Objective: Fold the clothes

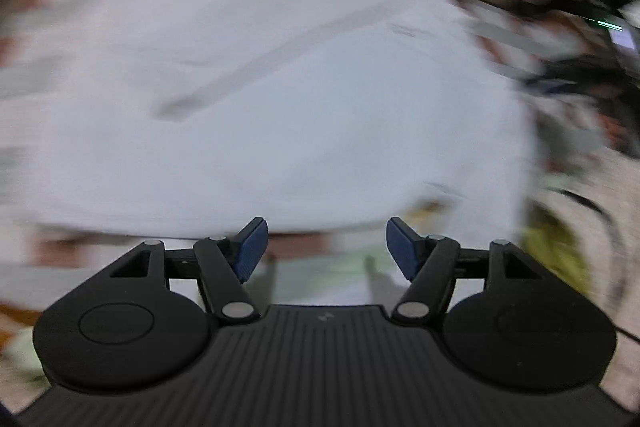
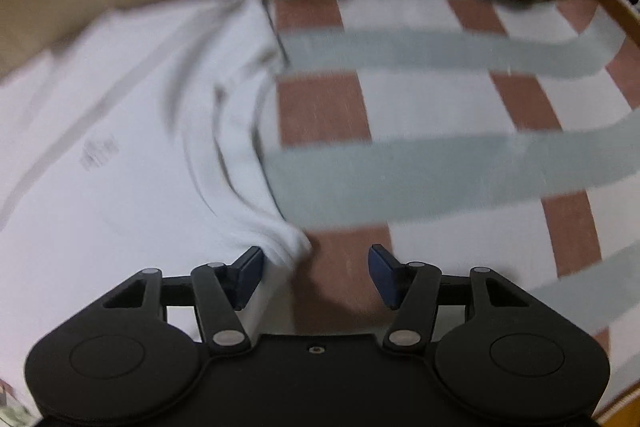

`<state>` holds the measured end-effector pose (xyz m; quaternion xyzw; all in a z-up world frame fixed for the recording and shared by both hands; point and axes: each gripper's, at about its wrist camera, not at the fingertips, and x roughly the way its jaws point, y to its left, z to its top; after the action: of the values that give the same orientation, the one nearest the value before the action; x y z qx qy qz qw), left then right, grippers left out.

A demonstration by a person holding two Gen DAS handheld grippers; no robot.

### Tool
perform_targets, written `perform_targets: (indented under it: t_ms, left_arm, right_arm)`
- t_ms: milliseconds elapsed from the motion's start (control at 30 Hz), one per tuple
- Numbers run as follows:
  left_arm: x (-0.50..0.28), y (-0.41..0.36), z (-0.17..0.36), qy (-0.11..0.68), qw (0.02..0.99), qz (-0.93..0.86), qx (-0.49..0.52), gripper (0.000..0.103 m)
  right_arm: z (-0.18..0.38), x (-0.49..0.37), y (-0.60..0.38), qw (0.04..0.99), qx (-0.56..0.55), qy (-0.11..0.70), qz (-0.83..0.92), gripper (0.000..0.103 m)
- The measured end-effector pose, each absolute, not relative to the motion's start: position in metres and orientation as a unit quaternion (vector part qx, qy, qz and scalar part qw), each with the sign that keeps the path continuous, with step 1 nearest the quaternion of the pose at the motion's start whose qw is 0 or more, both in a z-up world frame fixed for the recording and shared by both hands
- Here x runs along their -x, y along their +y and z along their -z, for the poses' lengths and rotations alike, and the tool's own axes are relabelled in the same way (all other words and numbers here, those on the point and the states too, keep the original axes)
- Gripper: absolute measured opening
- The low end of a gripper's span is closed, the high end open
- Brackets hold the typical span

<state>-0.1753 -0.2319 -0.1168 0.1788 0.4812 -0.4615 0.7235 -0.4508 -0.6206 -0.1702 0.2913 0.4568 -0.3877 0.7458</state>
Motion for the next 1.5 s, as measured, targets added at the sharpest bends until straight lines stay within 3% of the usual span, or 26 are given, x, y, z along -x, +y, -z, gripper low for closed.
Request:
perform_targets:
  t_ms: [267, 400, 533, 700, 800, 867, 933, 1267, 1500]
  left_arm:
    - [0.136, -0.187, 0.115, 0.496, 0.782, 0.359, -0.117, 0.066]
    - [0.142, -0.190, 0.129, 0.510, 0.764, 0.371, -0.139, 0.066]
    - [0.146, -0.195, 0.153, 0.535, 0.753, 0.349, -0.161, 0.066]
    - [0.141, -0.195, 0.171, 0.570, 0.732, 0.343, -0.144, 0.067]
    - [0.157, -0.204, 0.176, 0.536, 0.737, 0.348, -0.218, 0.069]
    - [0.165, -0.205, 0.176, 0.510, 0.745, 0.357, -0.239, 0.062]
    - [0.168, -0.205, 0.169, 0.494, 0.748, 0.379, -0.229, 0.012]
    - [0.167, -0.192, 0.074, 0.293, 0.799, 0.522, -0.062, 0.009]
    - [0.130, -0.195, 0.058, 0.256, 0.774, 0.578, 0.044, 0.010]
  right_arm:
    - [0.115, 0.449, -0.597, 0.856, -0.301, 0.282, 0.311, 0.062]
    - [0.106, 0.431, -0.587, 0.879, -0.364, 0.254, 0.173, 0.063]
    - [0.111, 0.395, -0.561, 0.883, -0.361, 0.295, 0.050, 0.063]
    - [0.142, 0.352, -0.515, 0.853, -0.300, 0.424, -0.051, 0.063]
    - [0.145, 0.343, -0.491, 0.845, -0.261, 0.461, -0.071, 0.063]
    - [0.138, 0.342, -0.485, 0.850, -0.254, 0.455, -0.081, 0.063]
    - [0.134, 0.339, -0.481, 0.854, -0.250, 0.449, -0.086, 0.063]
    - [0.143, 0.345, -0.490, 0.855, -0.287, 0.431, -0.020, 0.063]
    - [0.144, 0.343, -0.482, 0.872, -0.288, 0.394, -0.047, 0.063]
